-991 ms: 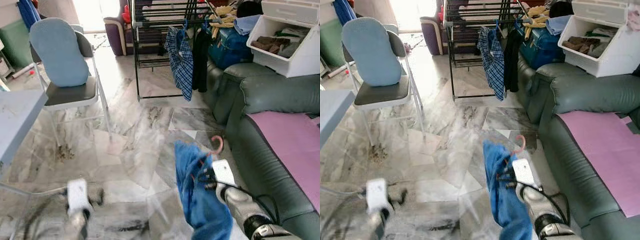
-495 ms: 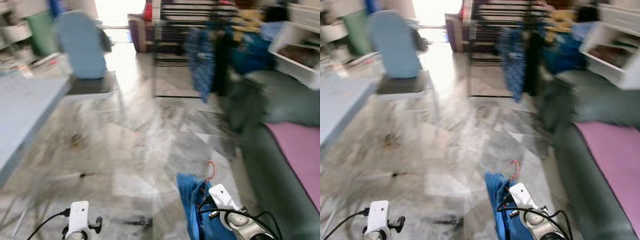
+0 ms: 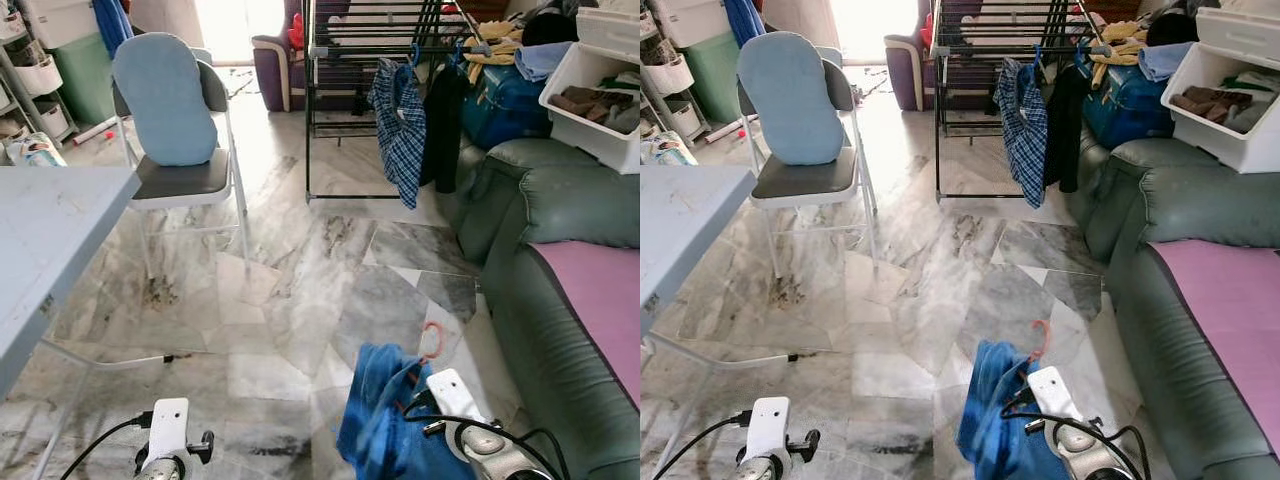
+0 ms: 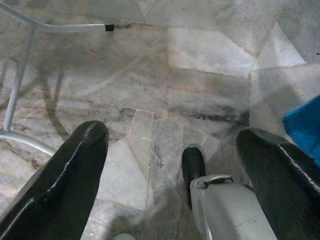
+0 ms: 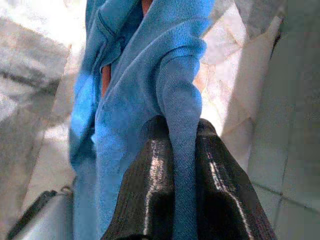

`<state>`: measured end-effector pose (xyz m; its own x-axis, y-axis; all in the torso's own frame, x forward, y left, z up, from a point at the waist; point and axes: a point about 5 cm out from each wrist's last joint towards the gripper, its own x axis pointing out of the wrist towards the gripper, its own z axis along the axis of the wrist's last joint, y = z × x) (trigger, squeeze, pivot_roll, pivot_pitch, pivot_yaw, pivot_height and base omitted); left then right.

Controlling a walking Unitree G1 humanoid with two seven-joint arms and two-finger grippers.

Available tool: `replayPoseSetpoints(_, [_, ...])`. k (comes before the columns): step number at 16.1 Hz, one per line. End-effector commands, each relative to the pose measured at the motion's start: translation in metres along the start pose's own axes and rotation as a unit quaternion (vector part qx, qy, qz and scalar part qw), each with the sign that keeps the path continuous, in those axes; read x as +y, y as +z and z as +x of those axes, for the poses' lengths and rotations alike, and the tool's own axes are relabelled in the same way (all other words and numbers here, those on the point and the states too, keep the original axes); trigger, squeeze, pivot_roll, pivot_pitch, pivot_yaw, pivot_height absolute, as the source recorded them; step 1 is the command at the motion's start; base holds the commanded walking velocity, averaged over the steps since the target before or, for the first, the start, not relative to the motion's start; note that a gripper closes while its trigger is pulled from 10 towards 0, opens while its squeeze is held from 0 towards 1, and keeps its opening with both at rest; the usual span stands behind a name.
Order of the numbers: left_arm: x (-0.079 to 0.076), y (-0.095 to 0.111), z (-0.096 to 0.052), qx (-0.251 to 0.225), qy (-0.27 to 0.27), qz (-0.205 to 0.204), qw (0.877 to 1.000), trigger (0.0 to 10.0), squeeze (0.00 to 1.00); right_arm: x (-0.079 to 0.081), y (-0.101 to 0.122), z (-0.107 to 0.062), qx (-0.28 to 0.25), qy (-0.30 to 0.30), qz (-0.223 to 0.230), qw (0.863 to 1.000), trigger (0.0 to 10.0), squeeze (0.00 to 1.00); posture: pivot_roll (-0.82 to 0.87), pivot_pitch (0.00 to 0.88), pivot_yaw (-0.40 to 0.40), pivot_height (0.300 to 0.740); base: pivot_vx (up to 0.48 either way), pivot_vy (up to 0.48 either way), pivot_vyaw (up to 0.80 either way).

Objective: Hang hanger

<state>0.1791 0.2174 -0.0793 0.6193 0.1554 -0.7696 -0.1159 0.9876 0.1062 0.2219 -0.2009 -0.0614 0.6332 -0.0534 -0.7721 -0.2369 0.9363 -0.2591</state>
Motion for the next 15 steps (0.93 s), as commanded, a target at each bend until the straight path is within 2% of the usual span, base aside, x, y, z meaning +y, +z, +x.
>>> replayPoseSetpoints(1, [0.0018, -0.0002, 0.0002, 0.005, 0.005, 0.002, 1.000, 10.0, 0.00, -0.0079, 0.0057, 0.0005, -0.008, -0.018, 0.019, 1.000, 10.0, 0.00, -0.11, 0.000, 0.003, 0.736, 0.000, 0.000, 0.00])
replayPoseSetpoints(5, [0.0039, -0.0079, -0.0019, 0.013, 0.009, -0.012, 1.000, 10.0, 0.00, -0.0124, 0.0030, 0.0001, 0.000, -0.035, 0.049, 0.998, 10.0, 0.00, -0.11, 0.000, 0.015, 0.736, 0.000, 0.000, 0.00])
replayPoseSetpoints(15, [0.0073, -0.0036, -0.0005, 0.017, 0.003, 0.002, 1.000, 10.0, 0.00, -0.0068, -0.0006, 0.0002, 0.016, -0.028, 0.035, 0.999, 10.0, 0.00, -0.13, 0.000, 0.035, 0.736, 0.000, 0.000, 0.00])
